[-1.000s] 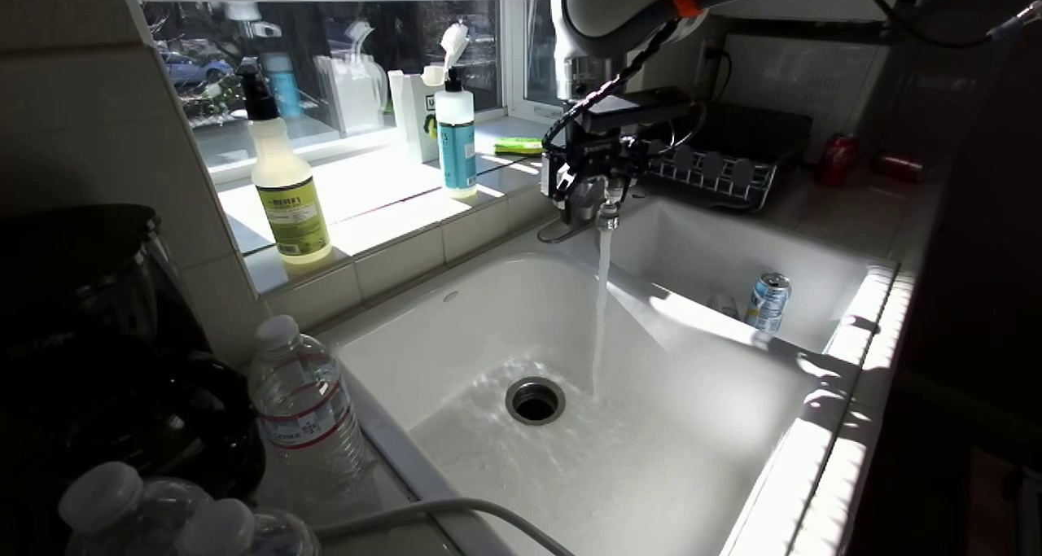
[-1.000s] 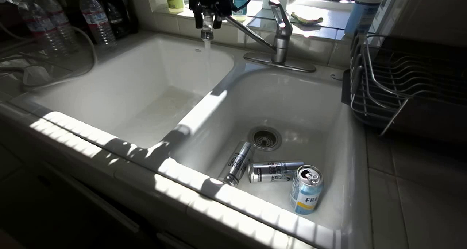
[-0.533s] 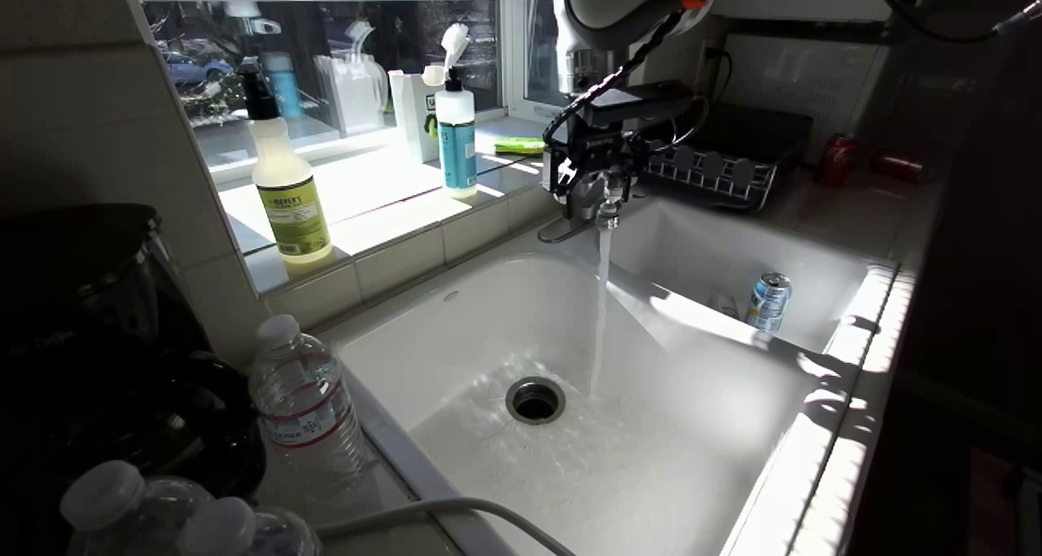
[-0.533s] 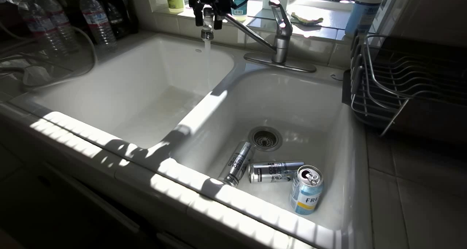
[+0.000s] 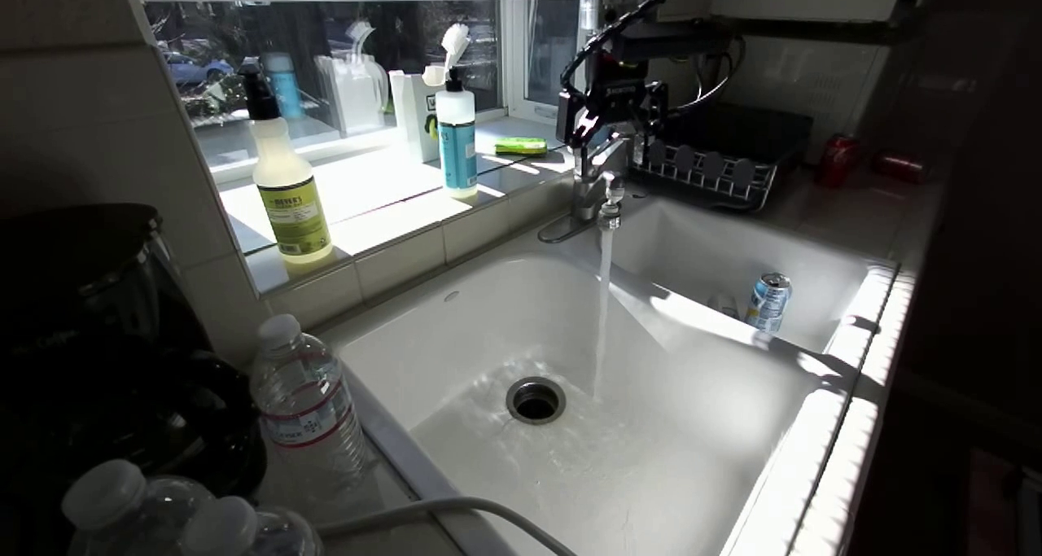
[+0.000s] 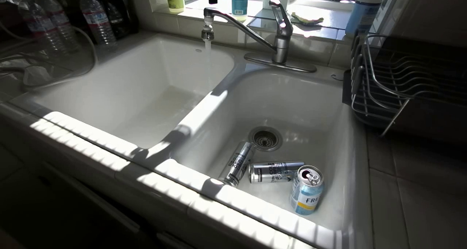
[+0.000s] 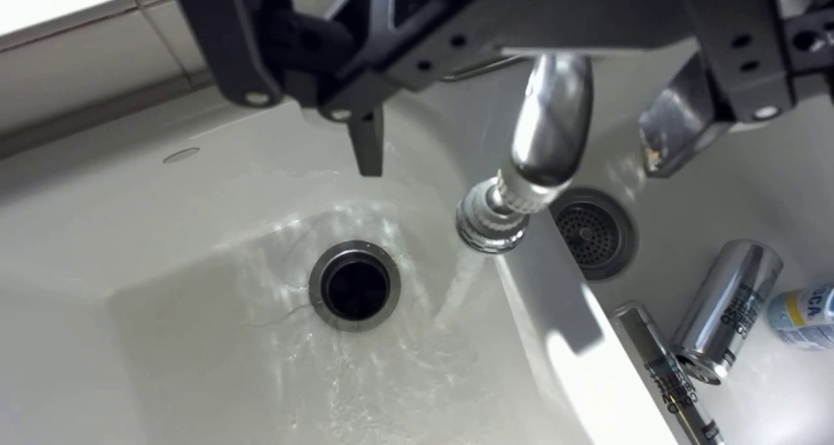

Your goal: Move the faucet head to the left and then push the faucet handle down

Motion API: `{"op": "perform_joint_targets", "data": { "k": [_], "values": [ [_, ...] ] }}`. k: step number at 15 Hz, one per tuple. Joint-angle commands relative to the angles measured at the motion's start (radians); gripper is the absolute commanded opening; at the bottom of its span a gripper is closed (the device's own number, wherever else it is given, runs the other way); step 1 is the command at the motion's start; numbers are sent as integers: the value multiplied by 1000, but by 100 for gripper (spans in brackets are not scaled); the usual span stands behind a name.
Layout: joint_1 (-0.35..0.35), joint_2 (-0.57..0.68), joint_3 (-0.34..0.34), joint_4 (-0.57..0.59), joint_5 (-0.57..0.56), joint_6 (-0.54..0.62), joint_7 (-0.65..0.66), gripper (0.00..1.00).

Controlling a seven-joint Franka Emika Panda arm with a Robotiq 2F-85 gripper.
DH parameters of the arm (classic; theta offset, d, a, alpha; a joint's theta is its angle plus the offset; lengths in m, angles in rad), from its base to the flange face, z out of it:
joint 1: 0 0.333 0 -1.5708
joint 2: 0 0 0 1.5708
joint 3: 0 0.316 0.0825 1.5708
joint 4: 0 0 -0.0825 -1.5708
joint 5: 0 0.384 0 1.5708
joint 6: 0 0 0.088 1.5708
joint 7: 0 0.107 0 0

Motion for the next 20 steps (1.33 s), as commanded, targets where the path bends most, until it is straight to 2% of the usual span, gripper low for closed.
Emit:
{"op": "perform_joint_targets", "data": {
  "k": [1, 5, 12, 15, 20],
  "values": [
    [2, -155, 4, -150, -20, 12, -31, 100],
    [-12, -311, 11, -308, -19, 132, -94, 100],
    [-64, -504, -4, -557, -15, 504, -276, 100],
    [-92, -512, -29, -604, 12, 642, -338, 100],
    [-133, -424, -73, -573, 48, 779, -385, 100]
  ]
}}
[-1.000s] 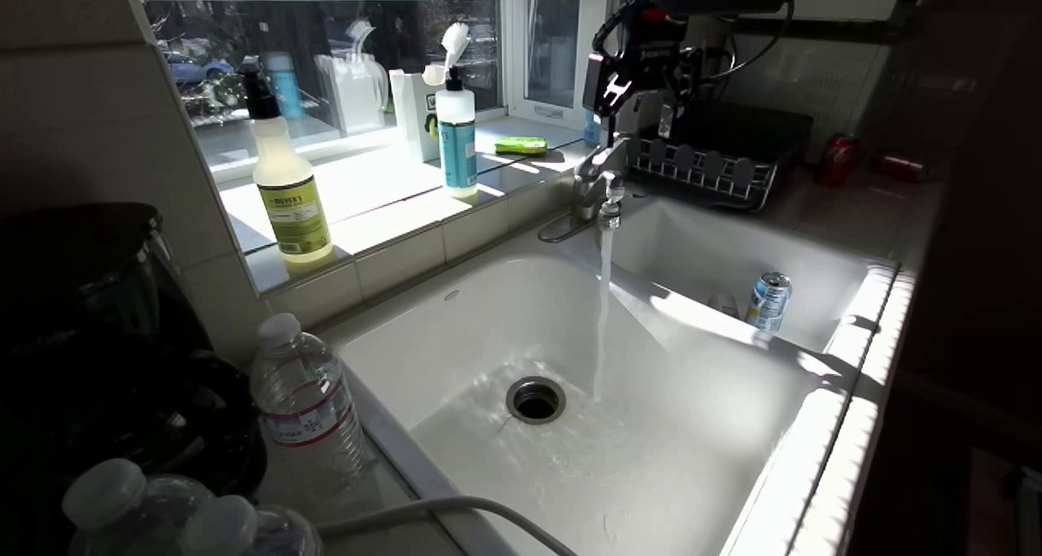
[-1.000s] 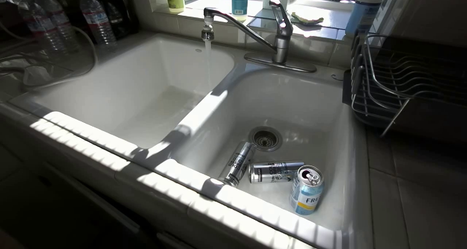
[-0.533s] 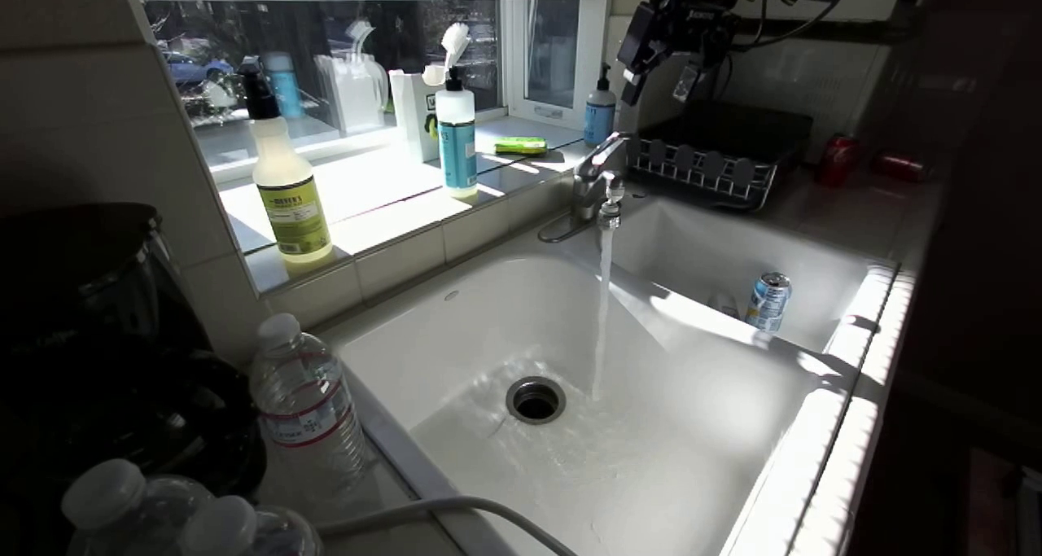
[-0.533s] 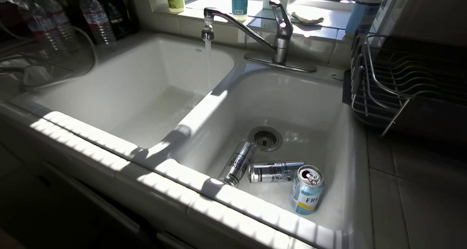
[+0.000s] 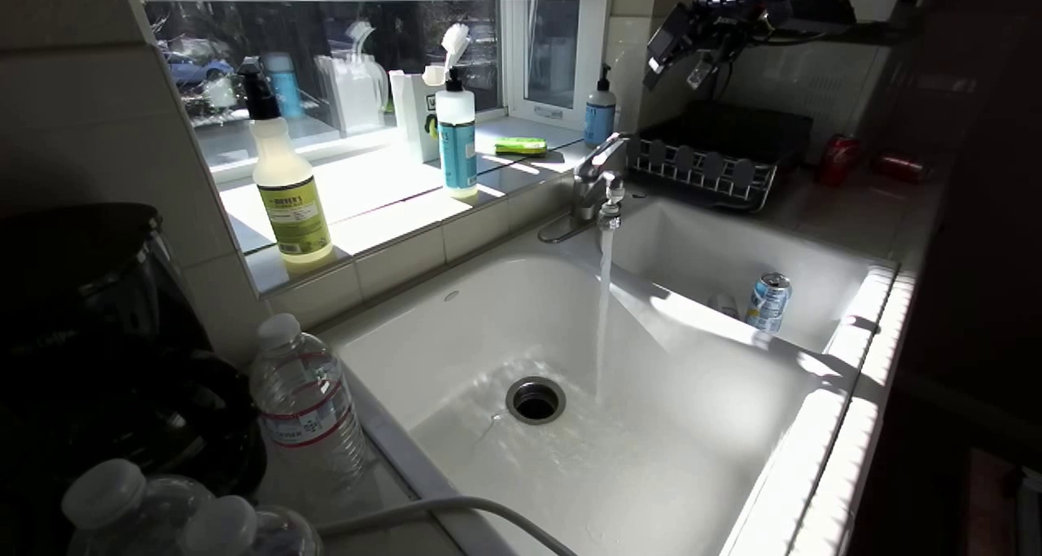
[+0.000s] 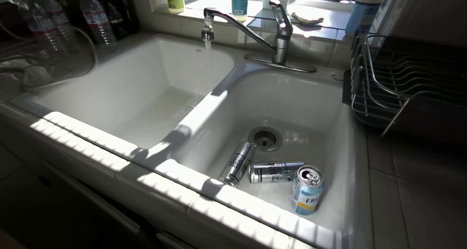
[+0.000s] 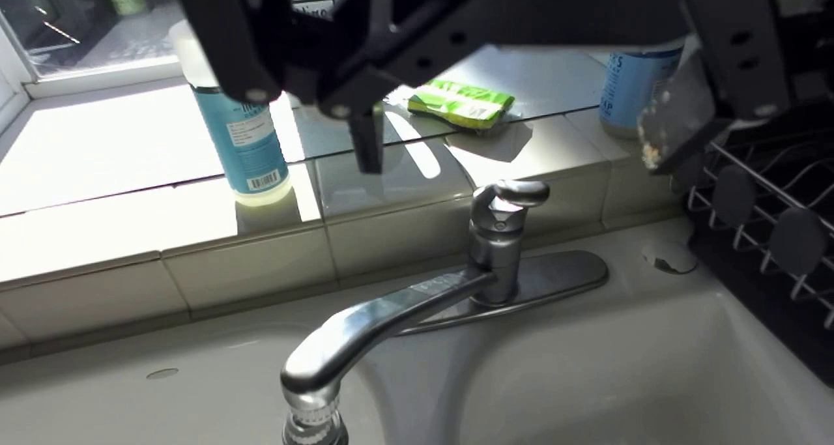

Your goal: Move the faucet head to the left and then push the faucet handle down

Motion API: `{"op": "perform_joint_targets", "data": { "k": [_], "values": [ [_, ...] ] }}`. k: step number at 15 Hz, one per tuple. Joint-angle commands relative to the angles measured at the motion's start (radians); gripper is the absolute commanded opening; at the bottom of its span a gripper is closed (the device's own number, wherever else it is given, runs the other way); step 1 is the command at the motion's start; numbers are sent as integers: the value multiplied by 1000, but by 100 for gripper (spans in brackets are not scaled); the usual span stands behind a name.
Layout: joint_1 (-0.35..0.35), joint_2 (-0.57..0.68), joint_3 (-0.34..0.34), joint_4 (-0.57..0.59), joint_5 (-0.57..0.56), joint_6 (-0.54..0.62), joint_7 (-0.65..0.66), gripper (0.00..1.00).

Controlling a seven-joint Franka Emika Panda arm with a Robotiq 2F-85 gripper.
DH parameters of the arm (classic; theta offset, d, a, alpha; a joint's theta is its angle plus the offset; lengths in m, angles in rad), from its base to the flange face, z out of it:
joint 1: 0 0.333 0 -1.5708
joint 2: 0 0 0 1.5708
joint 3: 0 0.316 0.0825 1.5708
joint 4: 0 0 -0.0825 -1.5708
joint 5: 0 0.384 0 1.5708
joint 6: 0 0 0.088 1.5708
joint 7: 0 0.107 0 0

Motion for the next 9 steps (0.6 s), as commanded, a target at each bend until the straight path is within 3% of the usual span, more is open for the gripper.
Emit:
{"op": "perform_joint_targets", "data": {
  "k": [1, 3, 4, 6, 9],
  "values": [
    [-21, 63, -21, 15, 47, 97, -44, 100],
    [-27, 107, -27, 38, 63, 112, -56, 95],
    [-28, 128, -28, 48, 71, 125, -59, 74],
    [-29, 170, -26, 74, 88, 135, -72, 69],
    [-31, 233, -21, 120, 109, 168, -101, 45]
  ]
}}
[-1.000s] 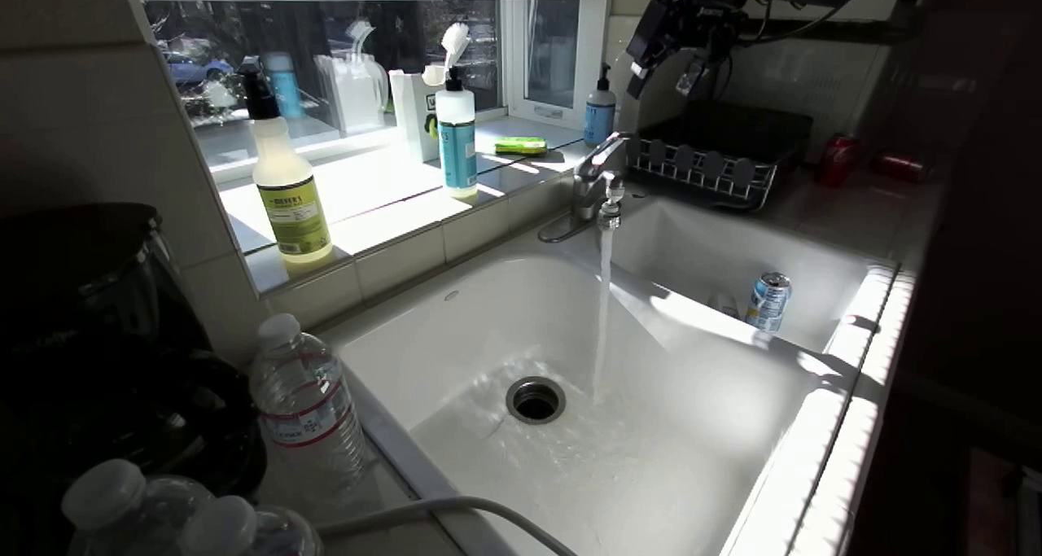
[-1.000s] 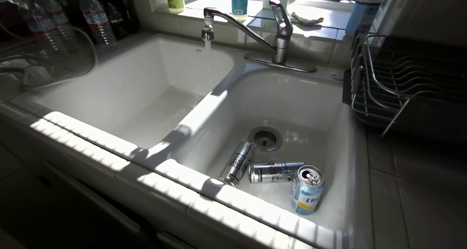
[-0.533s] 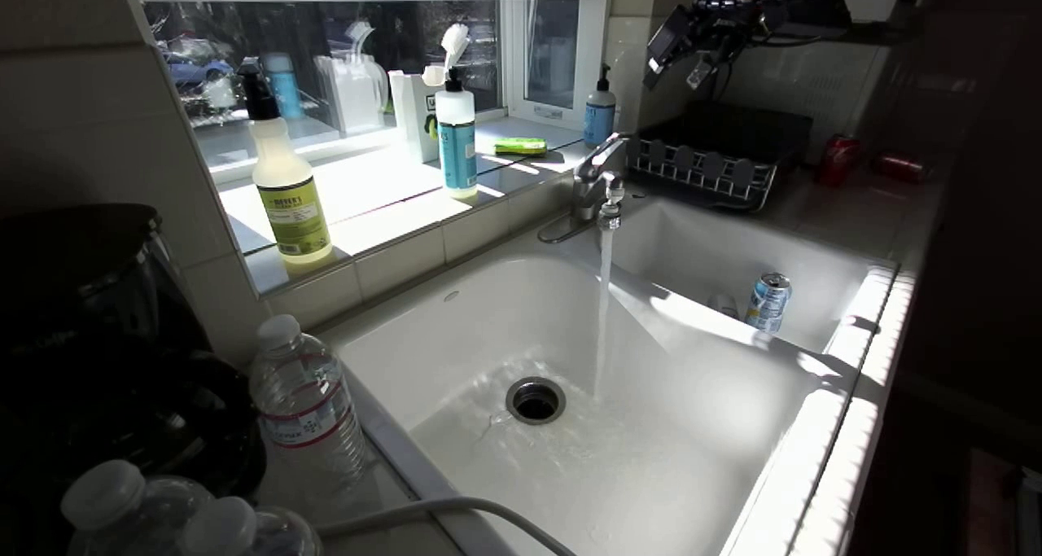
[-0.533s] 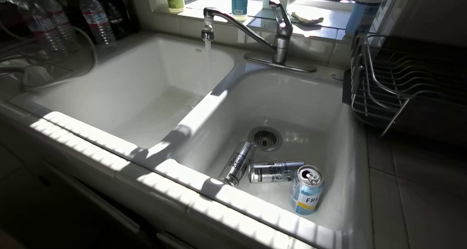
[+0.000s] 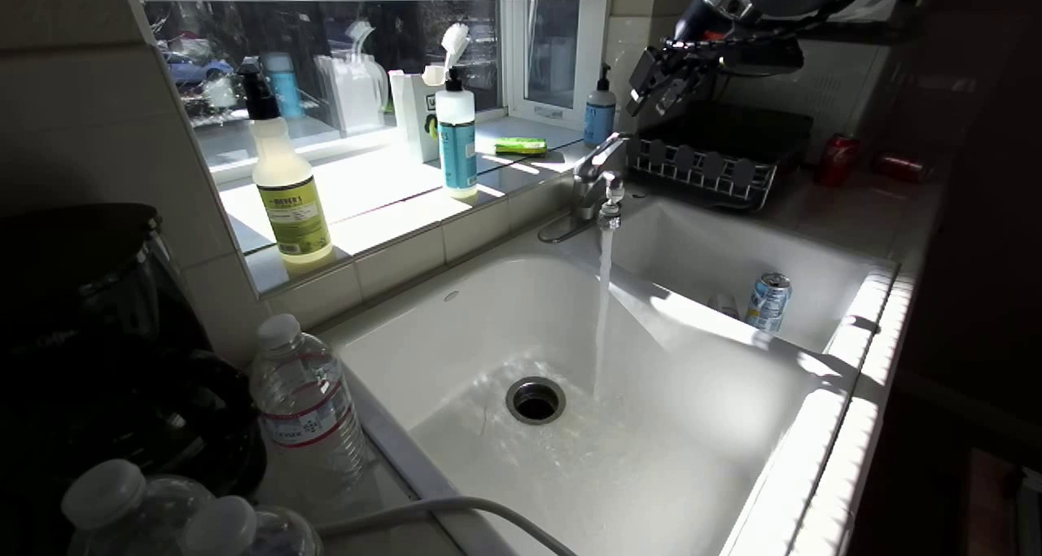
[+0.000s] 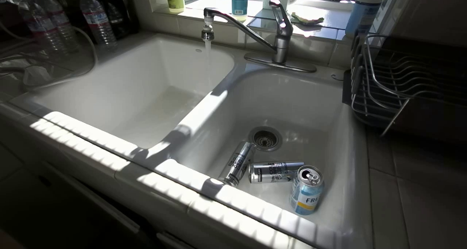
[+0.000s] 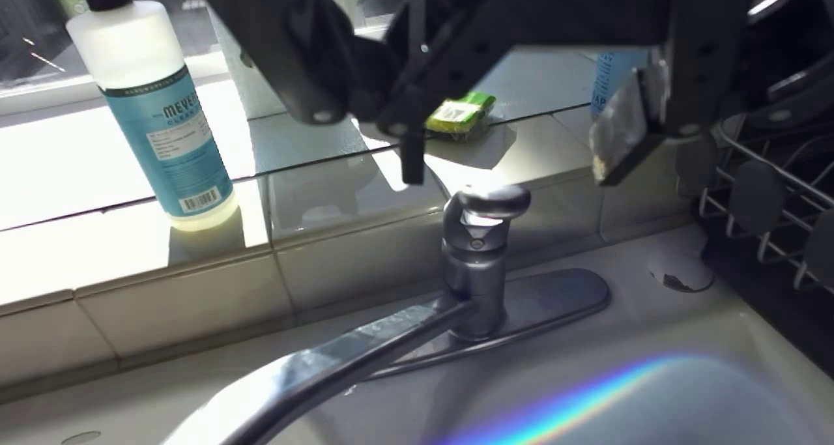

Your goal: Move the faucet head to the left and then push the faucet handle down

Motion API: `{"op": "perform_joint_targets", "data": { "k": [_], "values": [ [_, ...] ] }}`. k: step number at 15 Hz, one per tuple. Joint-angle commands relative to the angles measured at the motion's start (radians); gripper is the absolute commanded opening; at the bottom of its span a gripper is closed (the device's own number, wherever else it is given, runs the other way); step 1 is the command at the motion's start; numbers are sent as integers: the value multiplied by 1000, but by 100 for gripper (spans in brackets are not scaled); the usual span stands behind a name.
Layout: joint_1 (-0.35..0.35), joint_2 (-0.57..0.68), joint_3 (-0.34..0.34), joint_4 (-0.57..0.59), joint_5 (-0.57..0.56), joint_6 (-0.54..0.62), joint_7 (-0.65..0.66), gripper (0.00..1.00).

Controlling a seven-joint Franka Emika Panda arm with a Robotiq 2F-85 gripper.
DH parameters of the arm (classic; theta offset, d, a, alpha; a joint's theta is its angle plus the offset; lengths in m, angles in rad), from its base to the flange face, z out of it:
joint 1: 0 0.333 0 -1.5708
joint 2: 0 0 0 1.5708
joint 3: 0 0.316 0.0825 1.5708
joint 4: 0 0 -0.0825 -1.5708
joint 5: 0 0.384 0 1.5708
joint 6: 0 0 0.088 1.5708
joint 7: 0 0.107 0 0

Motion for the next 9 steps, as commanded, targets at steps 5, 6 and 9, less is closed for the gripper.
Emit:
{"op": "perform_joint_targets", "data": {
  "k": [5, 6, 9],
  "values": [
    [-12, 145, 12, 137, 47, 83, -77, 8],
    [-14, 158, 12, 149, 50, 86, -77, 0],
    [-20, 190, 11, 171, 47, 78, -64, 0]
  ]
}}
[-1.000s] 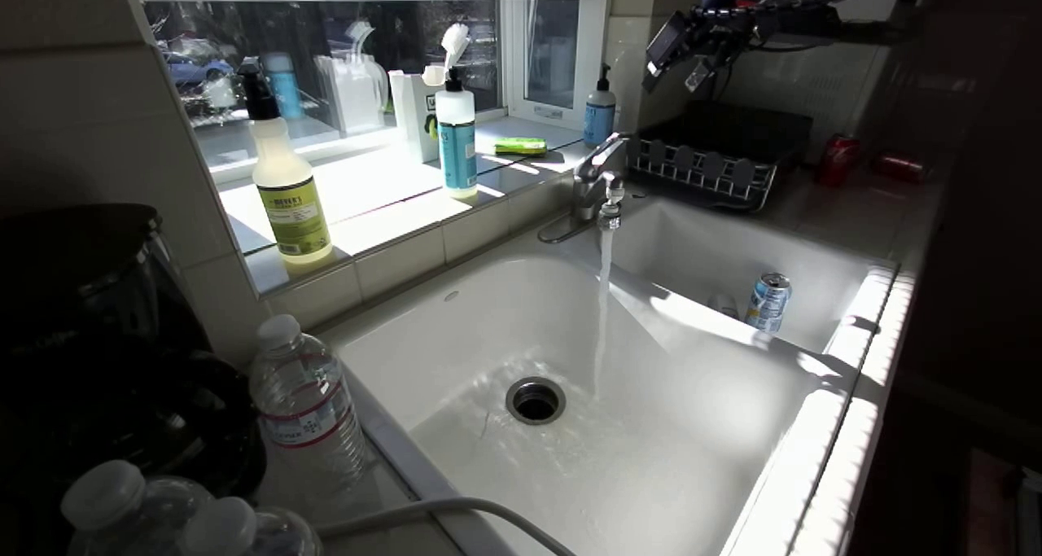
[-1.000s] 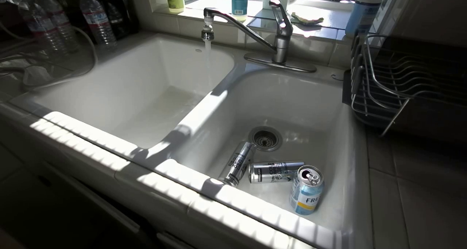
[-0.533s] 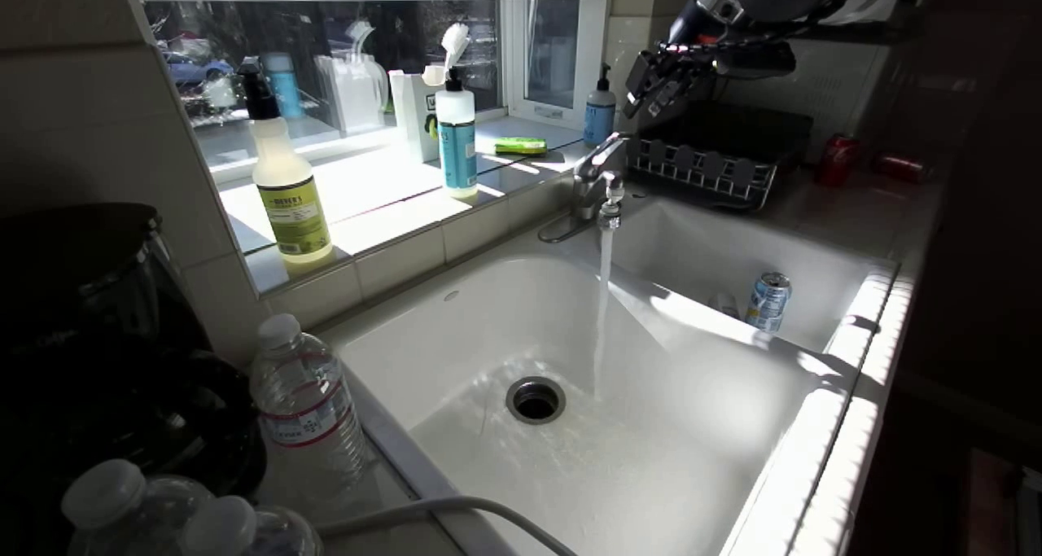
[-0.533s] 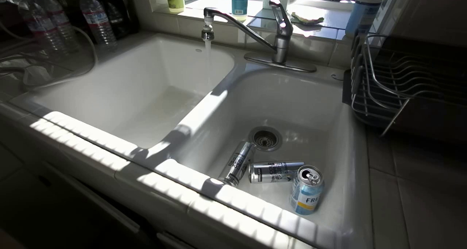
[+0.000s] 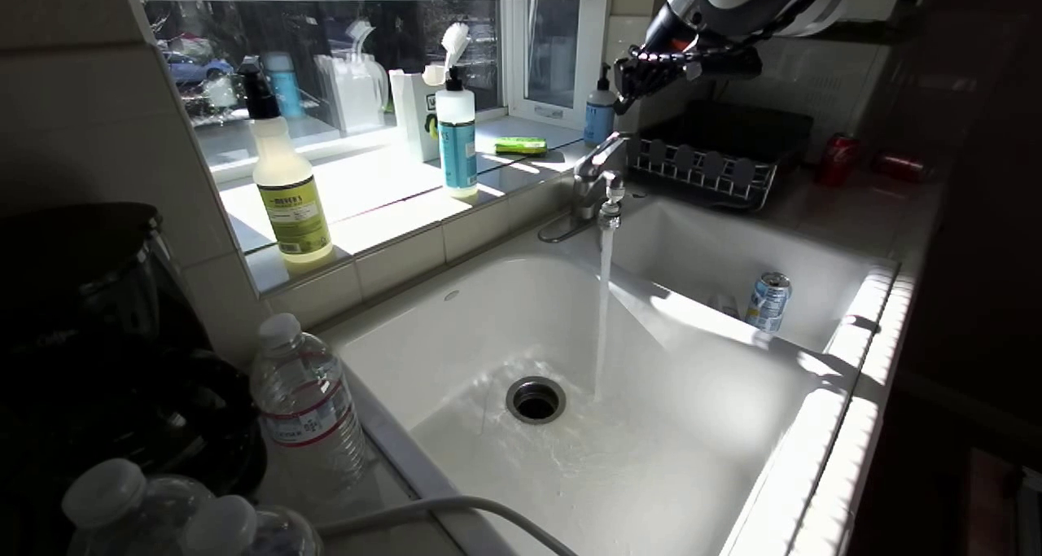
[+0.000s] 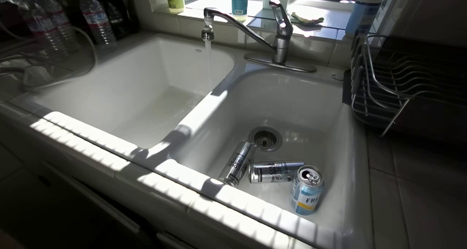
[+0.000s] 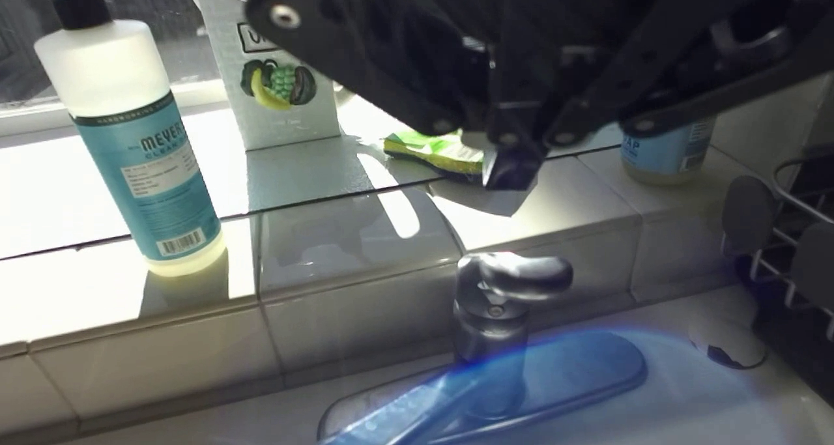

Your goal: Move the faucet head to the left and then push the faucet handle down

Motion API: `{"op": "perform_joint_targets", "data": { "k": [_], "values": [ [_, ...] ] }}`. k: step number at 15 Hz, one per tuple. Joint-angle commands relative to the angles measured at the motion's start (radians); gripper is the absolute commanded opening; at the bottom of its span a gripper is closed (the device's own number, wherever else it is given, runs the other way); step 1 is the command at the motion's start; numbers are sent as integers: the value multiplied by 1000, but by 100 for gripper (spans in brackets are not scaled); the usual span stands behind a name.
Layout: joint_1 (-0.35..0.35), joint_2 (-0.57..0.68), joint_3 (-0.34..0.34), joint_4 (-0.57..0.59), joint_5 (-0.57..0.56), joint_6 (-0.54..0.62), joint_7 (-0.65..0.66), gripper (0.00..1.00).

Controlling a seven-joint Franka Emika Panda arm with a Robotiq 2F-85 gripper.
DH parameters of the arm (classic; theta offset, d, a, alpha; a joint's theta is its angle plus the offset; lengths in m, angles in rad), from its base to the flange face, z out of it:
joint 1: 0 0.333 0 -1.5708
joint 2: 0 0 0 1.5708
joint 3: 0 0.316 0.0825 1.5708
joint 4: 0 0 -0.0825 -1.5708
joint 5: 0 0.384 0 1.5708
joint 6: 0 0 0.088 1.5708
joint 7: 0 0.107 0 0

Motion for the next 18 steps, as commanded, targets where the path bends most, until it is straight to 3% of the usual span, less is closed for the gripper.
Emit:
{"op": "perform_joint_targets", "data": {
  "k": [1, 8, 18],
  "values": [
    [-16, 53, 8, 40, 16, 5, -9, 0],
    [-21, 76, 5, 40, 4, -31, 26, 0],
    [-2, 50, -15, -3, -65, -67, 200, 0]
  ]
}}
